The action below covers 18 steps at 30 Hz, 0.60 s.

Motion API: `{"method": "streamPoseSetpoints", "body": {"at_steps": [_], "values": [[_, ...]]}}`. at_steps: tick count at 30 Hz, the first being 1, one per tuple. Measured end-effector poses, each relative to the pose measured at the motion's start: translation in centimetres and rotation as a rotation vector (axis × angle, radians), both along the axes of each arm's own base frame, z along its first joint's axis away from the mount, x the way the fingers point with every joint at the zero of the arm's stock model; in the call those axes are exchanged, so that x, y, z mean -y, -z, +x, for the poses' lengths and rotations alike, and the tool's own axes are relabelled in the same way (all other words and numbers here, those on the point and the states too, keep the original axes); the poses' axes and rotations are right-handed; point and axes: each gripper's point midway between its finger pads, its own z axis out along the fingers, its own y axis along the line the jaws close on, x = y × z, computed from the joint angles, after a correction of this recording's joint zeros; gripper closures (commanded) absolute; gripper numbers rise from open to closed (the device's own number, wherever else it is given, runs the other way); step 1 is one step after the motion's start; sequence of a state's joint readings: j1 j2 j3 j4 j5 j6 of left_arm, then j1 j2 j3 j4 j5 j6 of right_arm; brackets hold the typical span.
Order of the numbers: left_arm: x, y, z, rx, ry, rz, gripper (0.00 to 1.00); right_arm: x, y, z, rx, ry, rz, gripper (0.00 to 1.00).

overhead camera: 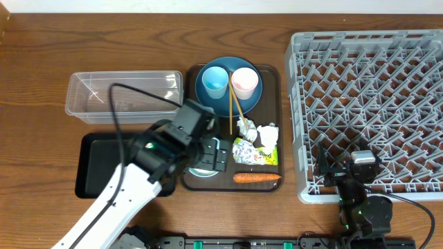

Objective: Sort waste into correct bins and load items into the dishwasher rack
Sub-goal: 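Reach the left gripper to the light-blue rice bowl and grasp its rim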

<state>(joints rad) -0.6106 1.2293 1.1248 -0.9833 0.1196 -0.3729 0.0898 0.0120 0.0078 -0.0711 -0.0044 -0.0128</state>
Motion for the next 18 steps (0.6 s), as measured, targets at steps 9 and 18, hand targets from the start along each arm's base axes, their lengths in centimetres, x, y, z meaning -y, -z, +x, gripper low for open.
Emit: {"method": "streamPoseSetpoints", "body": {"at_steps": [9,18], "values": [[2.6,1.0,-0.2,-0.011,0.031,-0.008,0.43,0.0,0.0,0.0,0.0,0.0,0.0,0.01],[2.6,6.1,-0.3,-0.116,-0.003,0.07,0.6,0.0,0.0,0.0,0.0,0.0,0.0,0.01]]}}
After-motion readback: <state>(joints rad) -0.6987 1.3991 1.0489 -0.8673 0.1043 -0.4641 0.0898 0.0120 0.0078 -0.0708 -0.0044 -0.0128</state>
